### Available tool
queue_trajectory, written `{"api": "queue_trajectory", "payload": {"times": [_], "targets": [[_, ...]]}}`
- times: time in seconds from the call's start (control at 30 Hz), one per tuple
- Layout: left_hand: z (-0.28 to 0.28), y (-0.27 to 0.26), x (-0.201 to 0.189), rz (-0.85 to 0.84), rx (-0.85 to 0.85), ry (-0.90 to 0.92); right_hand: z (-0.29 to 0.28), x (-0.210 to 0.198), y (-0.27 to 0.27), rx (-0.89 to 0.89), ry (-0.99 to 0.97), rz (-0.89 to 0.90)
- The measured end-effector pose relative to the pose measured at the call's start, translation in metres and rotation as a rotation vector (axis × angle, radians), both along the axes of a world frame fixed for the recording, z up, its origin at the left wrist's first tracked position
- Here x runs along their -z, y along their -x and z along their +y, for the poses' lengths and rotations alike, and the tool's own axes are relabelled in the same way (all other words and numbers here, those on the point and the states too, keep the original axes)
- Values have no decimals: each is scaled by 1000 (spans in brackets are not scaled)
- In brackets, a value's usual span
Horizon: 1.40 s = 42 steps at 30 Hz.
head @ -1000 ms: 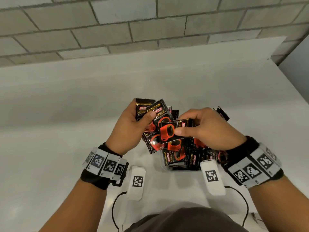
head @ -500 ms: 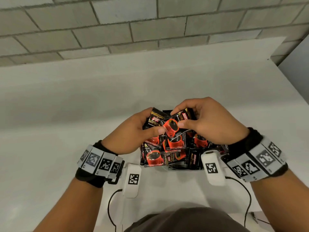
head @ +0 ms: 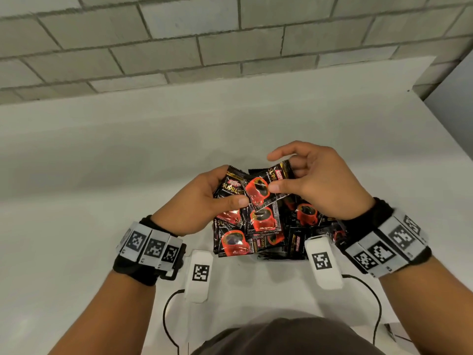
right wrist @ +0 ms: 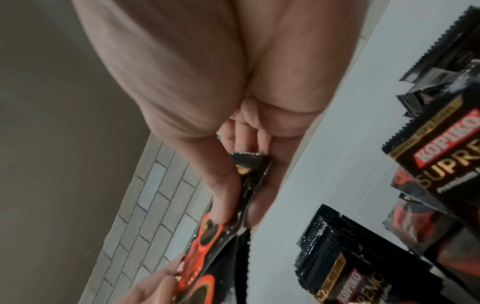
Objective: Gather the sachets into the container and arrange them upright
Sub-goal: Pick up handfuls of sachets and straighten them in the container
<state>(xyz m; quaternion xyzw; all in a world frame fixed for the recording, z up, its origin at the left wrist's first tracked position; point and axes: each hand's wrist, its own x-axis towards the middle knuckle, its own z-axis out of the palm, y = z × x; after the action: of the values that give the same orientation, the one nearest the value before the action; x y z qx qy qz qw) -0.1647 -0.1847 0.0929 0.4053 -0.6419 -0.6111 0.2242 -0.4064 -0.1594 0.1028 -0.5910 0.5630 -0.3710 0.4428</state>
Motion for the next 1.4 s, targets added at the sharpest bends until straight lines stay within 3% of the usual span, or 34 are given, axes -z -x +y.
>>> {"api": "queue_trajectory", "payload": {"times": [0.23,0.33,0.5,0.67,0.87,1.2,1.4], "targets": [[-3,-1,1,-126,-9,101,-3,-12,10,186,10,-172],[-5,-4,-2,-176,7,125,-2,-24,18,109,19,-160],[-7,-4,-7,-213,65,137,3,-29,7,-268,-109,212],[-7,-2,-7,-219,98,134,1,-11,-10,-267,69,434],[-8,-3,-7,-182,68,115,3,-6,-19,-211,122,351],[-9,-5,-3,-114,-27,94,-3,3,-15,-131,90,361],[-9,-4,-1,-156,-33,147,0,4,-20,-179,76,348]]}}
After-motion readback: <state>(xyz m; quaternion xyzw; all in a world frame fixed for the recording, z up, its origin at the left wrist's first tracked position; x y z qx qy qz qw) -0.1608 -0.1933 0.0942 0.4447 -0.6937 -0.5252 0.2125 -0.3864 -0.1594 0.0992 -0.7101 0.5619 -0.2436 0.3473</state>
